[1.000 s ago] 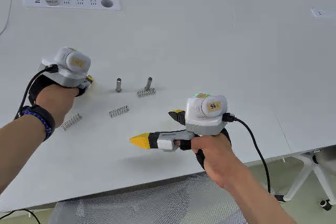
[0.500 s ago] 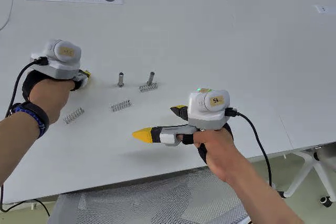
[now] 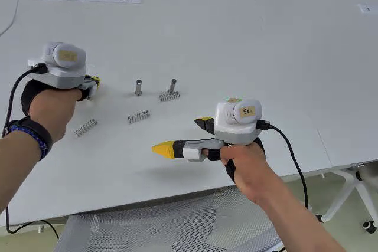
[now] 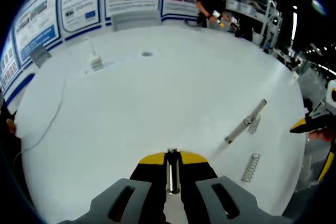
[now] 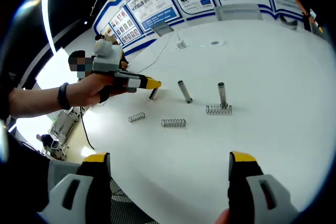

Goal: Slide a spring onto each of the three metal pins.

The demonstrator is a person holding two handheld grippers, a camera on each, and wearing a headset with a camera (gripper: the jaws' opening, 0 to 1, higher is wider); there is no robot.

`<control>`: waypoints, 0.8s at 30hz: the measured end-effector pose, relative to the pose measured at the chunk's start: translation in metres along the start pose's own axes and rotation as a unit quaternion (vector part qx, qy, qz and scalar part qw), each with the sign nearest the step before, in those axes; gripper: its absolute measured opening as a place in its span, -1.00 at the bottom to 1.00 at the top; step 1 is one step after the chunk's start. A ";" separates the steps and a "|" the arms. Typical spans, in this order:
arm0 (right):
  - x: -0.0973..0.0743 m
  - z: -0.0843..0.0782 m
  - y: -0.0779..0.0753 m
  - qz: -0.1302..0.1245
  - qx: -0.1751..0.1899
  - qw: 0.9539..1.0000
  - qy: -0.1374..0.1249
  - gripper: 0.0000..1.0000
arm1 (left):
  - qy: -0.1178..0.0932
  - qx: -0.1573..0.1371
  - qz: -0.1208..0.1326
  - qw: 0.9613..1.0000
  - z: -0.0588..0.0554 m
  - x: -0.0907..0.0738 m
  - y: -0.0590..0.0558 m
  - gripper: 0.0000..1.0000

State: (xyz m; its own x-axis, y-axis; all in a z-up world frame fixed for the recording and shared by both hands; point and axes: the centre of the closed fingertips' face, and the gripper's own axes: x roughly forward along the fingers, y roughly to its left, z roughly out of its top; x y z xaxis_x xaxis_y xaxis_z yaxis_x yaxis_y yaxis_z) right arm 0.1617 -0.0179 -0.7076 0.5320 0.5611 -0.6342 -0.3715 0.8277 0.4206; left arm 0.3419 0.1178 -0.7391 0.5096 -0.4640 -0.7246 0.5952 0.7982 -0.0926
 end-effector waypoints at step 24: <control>0.000 0.001 0.003 0.002 -0.006 1.000 -0.001 0.89 | -0.023 -0.010 0.010 1.000 0.001 -0.022 0.010 -0.86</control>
State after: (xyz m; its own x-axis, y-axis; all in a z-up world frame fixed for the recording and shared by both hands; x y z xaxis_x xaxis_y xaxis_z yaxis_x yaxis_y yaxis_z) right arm 0.1617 -0.0159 -0.7055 0.5324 0.5643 -0.6310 -0.3820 0.8254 0.4158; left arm 0.3370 0.1354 -0.7237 0.5498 -0.4636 -0.6949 0.5714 0.8155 -0.0921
